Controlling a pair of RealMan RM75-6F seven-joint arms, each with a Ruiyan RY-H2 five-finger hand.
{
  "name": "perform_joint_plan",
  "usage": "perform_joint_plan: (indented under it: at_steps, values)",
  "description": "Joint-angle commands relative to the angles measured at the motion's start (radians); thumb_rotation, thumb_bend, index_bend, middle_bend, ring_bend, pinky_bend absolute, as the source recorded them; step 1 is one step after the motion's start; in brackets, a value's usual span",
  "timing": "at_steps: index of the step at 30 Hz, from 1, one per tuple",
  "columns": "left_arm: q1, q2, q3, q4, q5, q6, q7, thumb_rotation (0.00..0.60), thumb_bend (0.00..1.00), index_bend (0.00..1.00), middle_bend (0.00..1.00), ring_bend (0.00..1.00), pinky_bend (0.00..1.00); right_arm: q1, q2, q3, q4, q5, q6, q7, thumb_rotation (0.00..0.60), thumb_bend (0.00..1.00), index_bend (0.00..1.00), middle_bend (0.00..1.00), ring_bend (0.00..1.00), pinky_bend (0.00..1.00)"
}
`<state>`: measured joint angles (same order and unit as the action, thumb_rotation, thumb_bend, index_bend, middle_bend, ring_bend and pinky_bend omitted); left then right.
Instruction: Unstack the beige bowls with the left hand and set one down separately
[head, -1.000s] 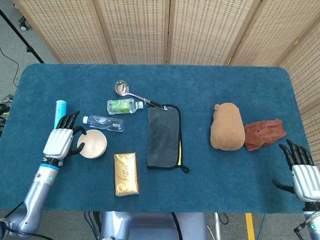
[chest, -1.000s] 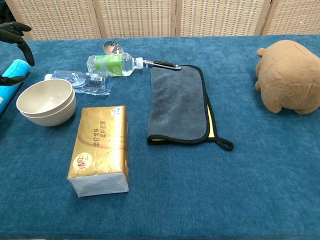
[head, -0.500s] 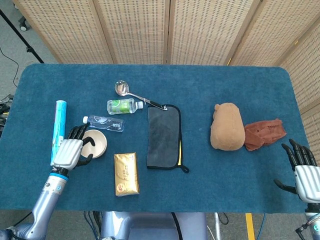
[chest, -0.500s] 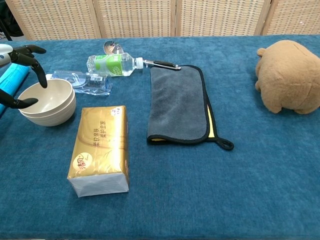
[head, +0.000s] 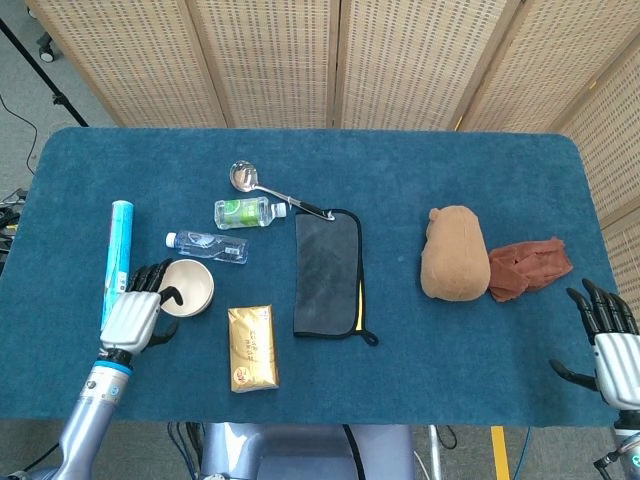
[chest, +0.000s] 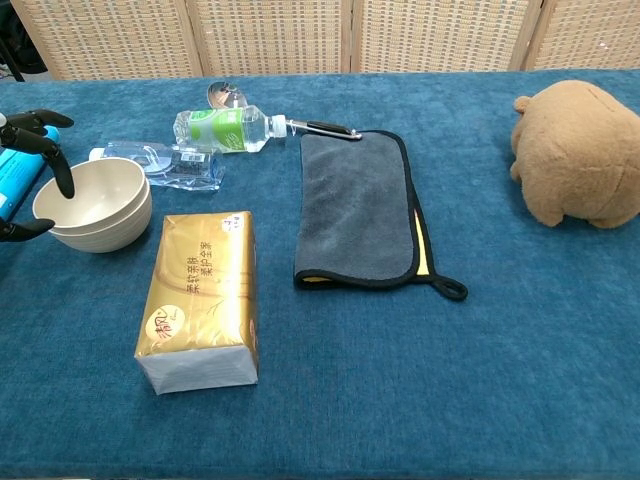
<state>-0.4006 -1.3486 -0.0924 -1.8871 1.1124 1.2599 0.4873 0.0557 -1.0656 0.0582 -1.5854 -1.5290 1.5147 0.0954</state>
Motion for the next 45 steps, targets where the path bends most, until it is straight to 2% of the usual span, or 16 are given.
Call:
perform_joint_plan:
  at_steps: [1,16,45]
  values:
    - [0.003,-0.002,0.003,0.0,0.004,0.01,0.006,0.59,0.33,0.47,0.02,0.0,0.0,-0.001,0.0,0.0,0.001,-0.002,0.003,0.002,0.6,0.1,0.08,0.0,0.0,0.05]
    - [0.01,-0.02,0.021,0.032,0.006,0.018,0.014,0.588,0.35,0.47,0.02,0.0,0.0,-0.003,0.0,0.002,-0.001,-0.004,0.007,-0.001,0.6,0.1,0.08,0.0,0.0,0.05]
    - [0.006,-0.07,0.01,0.137,0.002,0.029,0.037,0.587,0.35,0.47,0.01,0.0,0.0,-0.004,-0.002,0.005,-0.002,-0.002,0.009,-0.004,0.6,0.1,0.08,0.0,0.0,0.05]
